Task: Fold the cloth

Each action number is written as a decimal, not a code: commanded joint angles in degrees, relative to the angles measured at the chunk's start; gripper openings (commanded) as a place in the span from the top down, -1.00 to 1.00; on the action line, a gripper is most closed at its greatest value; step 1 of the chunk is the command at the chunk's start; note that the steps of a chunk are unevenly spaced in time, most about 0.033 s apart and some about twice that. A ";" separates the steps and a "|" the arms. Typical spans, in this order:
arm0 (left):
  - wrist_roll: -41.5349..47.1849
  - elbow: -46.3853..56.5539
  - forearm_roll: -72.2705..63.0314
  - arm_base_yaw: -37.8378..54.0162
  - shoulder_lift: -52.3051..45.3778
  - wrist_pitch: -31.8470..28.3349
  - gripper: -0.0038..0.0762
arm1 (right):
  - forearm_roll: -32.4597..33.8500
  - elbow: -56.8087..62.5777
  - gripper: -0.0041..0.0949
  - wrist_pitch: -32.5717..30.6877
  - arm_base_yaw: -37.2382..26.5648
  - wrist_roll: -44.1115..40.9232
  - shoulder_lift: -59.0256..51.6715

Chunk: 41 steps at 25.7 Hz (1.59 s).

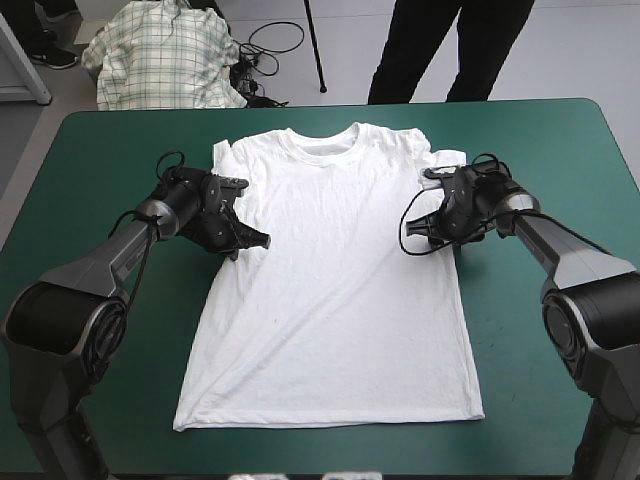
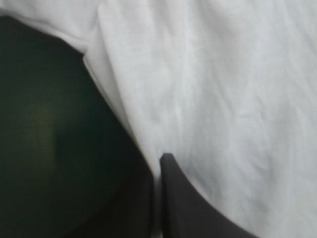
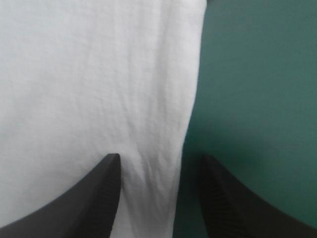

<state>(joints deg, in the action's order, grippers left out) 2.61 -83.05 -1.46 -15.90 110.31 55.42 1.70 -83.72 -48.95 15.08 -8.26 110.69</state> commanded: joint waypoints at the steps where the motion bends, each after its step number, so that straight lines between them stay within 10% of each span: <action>1: 0.11 -0.24 0.97 0.05 -0.79 -0.38 0.93 | 0.28 -1.41 -0.04 0.92 -0.82 0.77 -0.35; 5: 0.11 -0.24 1.05 0.05 -0.79 -0.49 0.93 | -2.09 -1.41 0.25 -0.51 -0.82 1.51 2.54; 9: 0.11 -0.24 1.05 0.05 -0.79 -0.90 0.93 | -2.32 -1.02 0.95 -1.49 -0.82 1.76 3.98; 41: 0.32 -5.61 2.95 0.05 -34.50 -1.76 0.93 | -3.41 -19.89 0.95 -12.26 -1.82 5.09 -24.64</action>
<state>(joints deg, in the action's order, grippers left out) 2.60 -86.78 1.98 -15.85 81.13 56.20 0.00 -100.89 -62.90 13.59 -4.75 91.65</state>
